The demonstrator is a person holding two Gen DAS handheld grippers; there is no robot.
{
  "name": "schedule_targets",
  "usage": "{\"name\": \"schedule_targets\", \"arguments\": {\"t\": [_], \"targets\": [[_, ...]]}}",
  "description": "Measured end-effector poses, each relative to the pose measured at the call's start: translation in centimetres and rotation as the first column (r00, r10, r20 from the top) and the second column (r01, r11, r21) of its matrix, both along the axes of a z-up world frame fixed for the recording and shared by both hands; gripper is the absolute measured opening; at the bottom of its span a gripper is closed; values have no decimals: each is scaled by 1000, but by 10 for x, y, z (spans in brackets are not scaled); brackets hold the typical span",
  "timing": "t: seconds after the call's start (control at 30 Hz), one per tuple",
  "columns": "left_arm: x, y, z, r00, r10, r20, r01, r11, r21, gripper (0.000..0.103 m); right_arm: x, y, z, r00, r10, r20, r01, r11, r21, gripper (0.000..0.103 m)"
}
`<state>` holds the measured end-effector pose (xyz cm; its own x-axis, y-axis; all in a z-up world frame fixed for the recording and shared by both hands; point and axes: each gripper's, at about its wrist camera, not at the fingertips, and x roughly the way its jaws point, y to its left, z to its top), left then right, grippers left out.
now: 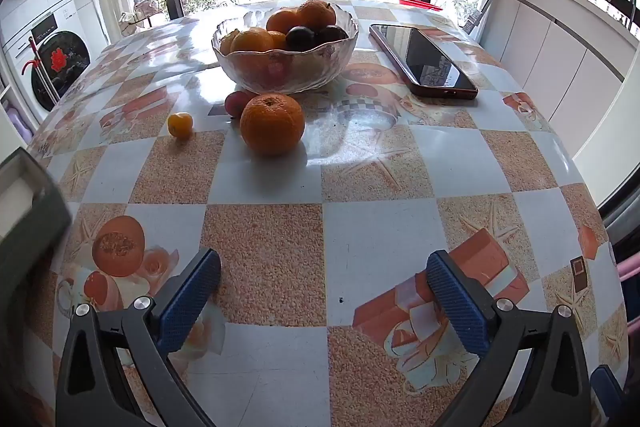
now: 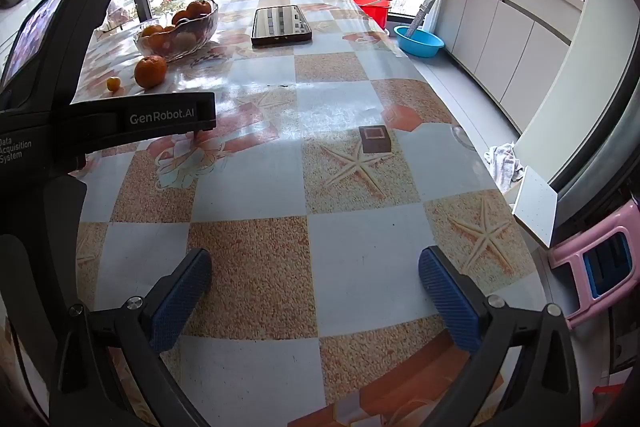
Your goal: Organize fruits
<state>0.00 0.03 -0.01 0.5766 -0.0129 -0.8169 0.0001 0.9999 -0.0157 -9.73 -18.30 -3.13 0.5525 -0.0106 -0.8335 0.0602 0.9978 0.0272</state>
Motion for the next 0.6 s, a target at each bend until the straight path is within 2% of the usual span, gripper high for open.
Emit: {"name": "schedule_targets", "arguments": {"t": [0.6], "targets": [[0,0,0,1000,0,0,0,1000,1,103,-3,0,1,1000,0,-1,0,1000,-1,103]]}}
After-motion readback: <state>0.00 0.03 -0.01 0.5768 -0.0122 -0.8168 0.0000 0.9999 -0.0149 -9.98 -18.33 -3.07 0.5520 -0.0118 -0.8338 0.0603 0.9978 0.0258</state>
